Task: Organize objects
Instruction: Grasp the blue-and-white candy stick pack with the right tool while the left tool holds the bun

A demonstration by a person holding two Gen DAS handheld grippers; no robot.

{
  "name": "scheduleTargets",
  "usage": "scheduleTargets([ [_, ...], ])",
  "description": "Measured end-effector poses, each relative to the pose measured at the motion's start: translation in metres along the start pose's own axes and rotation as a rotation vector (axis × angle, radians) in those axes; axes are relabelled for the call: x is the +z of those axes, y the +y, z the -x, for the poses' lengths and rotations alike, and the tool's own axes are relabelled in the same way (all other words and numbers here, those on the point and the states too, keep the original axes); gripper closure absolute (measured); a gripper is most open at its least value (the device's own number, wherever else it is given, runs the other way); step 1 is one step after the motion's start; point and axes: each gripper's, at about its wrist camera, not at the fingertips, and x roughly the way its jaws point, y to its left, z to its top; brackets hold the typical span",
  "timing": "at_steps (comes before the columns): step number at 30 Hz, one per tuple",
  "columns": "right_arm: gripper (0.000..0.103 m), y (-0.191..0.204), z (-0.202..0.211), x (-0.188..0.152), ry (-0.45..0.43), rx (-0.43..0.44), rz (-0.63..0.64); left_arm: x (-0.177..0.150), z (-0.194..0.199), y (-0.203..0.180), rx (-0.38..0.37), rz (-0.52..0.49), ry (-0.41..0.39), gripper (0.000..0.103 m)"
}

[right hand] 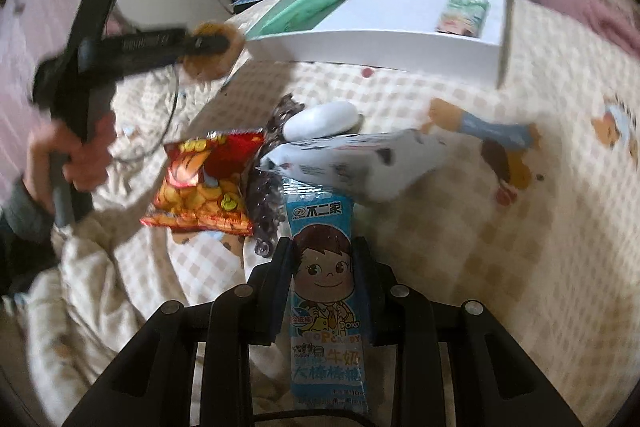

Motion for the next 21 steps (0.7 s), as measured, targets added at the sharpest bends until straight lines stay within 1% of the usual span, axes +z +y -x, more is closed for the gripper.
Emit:
scheduleTargets([
  [3,0.072,-0.006,0.005,0.004,0.012,0.03,-0.026,0.0,-0.002,0.0,-0.006,0.003,0.004,0.047],
  [6,0.072,-0.014,0.01,0.005,0.025,0.082,-0.073,0.004,-0.004,-0.005,-0.015,-0.009,0.001,0.047],
  [9,0.072,-0.02,0.015,0.009,0.015,0.109,-0.094,0.013,-0.005,-0.009,-0.028,-0.016,-0.003,0.047],
  [12,0.072,-0.017,0.025,0.01,-0.004,0.143,-0.085,0.021,-0.008,-0.013,-0.016,-0.041,-0.013,0.047],
  [15,0.072,-0.009,0.036,0.014,-0.034,0.171,-0.06,0.031,-0.016,-0.018,-0.011,-0.059,-0.005,0.047],
  [18,0.072,-0.004,0.047,0.019,-0.061,0.188,-0.042,0.036,-0.019,-0.02,-0.02,-0.059,0.001,0.047],
  [21,0.072,-0.006,0.052,0.025,-0.07,0.208,-0.054,0.035,-0.02,-0.02,-0.022,-0.061,0.003,0.047],
])
